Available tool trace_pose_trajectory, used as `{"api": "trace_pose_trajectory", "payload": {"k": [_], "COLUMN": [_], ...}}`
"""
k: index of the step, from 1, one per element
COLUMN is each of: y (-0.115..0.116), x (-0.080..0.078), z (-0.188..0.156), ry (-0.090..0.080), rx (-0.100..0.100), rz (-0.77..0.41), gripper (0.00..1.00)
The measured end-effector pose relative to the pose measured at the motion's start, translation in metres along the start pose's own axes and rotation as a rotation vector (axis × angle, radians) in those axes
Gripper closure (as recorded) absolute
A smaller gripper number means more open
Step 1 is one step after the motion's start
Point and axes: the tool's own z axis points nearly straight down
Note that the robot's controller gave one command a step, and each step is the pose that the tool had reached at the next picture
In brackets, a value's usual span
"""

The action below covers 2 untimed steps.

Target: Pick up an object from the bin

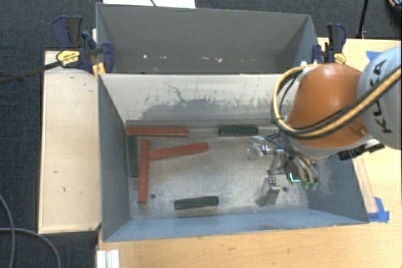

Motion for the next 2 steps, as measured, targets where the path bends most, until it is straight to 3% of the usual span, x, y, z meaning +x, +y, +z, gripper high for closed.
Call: {"api": "trace_pose_trajectory", "payload": {"k": [1,2], "y": [0.1182,0.1142], "x": [-0.0309,-0.0323], "z": [0.1139,0.1086], "ry": [-0.004,-0.007], "rx": [-0.003,-0.002], "rz": [0.095,0.102], "gripper": [0.0,1.0]}}
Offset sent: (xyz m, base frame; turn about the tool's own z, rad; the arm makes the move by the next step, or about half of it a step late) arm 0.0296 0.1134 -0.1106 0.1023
